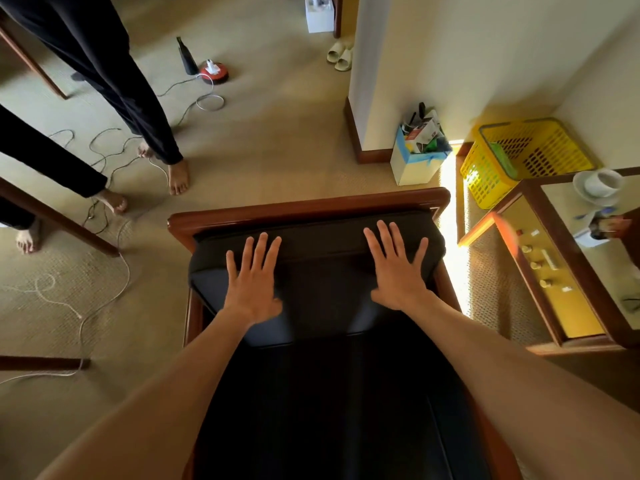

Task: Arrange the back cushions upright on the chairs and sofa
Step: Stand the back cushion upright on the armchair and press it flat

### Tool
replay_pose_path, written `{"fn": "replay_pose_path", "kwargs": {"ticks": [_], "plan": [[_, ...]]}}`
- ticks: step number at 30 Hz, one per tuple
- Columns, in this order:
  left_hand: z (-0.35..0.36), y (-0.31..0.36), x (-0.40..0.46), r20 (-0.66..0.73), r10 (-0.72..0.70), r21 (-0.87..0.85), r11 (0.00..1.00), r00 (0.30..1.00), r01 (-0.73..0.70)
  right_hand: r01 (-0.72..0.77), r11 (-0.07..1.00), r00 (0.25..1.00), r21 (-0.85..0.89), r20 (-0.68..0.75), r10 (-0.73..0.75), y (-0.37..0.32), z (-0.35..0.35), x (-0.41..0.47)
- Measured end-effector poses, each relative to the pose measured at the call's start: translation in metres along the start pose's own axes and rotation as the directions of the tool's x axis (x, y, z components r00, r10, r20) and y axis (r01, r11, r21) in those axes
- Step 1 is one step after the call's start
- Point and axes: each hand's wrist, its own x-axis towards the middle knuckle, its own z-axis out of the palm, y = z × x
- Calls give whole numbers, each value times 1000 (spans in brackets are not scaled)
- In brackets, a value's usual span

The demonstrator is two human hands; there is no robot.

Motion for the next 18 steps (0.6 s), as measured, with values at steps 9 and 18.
{"fn": "replay_pose_path", "kwargs": {"ticks": [9, 18], "plan": [[-59, 12, 1, 237, 18, -57, 998, 971, -5, 9, 987, 946, 160, 318, -60, 7, -62, -2], [-218, 88, -32, 1, 90, -209, 974, 996, -88, 25, 959, 996, 281, 72, -47, 31, -219, -68]]}}
